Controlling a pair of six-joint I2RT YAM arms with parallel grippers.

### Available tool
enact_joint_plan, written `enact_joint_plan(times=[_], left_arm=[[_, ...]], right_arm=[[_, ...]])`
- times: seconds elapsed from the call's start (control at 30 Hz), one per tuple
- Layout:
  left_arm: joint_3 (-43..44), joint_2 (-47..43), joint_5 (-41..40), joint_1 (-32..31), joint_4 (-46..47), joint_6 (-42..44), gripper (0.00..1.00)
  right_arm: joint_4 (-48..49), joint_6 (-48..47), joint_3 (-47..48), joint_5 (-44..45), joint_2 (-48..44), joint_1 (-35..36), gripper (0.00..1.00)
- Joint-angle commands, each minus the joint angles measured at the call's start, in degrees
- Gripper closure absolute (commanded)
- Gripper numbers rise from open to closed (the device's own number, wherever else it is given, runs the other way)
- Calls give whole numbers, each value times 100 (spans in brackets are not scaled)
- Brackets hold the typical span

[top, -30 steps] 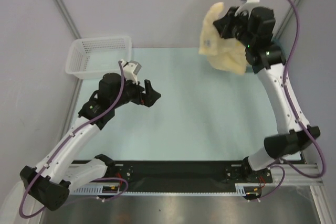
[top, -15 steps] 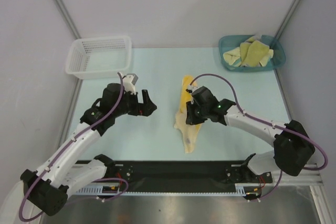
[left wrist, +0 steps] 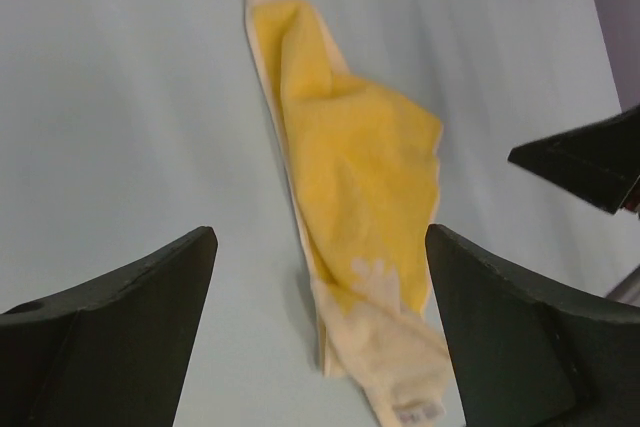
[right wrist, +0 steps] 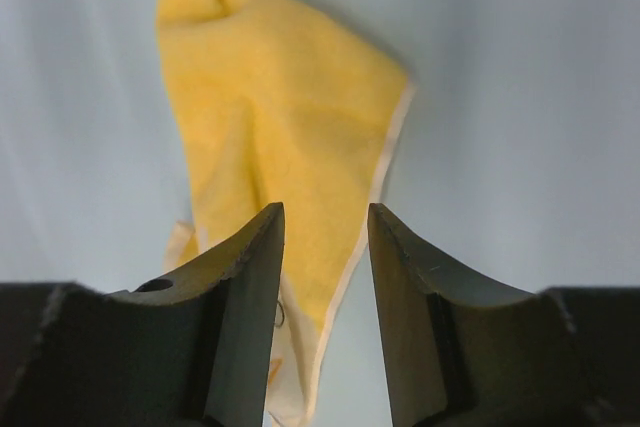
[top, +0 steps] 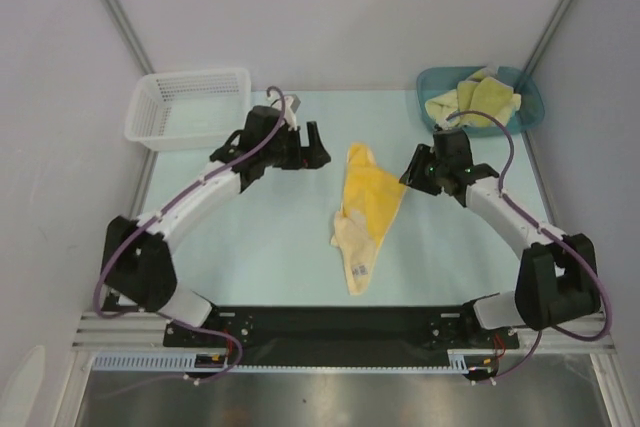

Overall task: Fold and stack the towels
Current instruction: Move the towel to the center of the board

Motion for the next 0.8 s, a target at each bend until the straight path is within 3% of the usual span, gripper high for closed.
enact_joint_plan(times=[0.0, 0.17, 0.37, 0.5, 0.6, 0.67, 0.77], left_arm=[[1010, 1115, 136, 43, 434, 215, 8], [1565, 2206, 716, 26, 810, 120, 14], [1531, 3007, 1435, 0, 1329, -135, 29], [1487, 3314, 1639, -62, 1567, -258, 31], [1522, 3561, 1805, -106, 1664, -416, 35], [1513, 3683, 1929, -115, 1821, -565, 42], [1539, 3676, 2026, -115, 1814, -619, 65]], right_arm=[[460, 173, 437, -291, 803, -353, 55], [1179, 383, 430, -828, 1588, -864, 52], [1514, 454, 562, -1092, 2344, -750, 49], [1717, 498, 553, -1145, 2495, -724, 50], [1848, 454, 693, -1197, 2574, -724, 61], [1919, 410, 790, -1250, 2574, -723, 77], [1718, 139, 1141, -1364, 2460, -654, 95]])
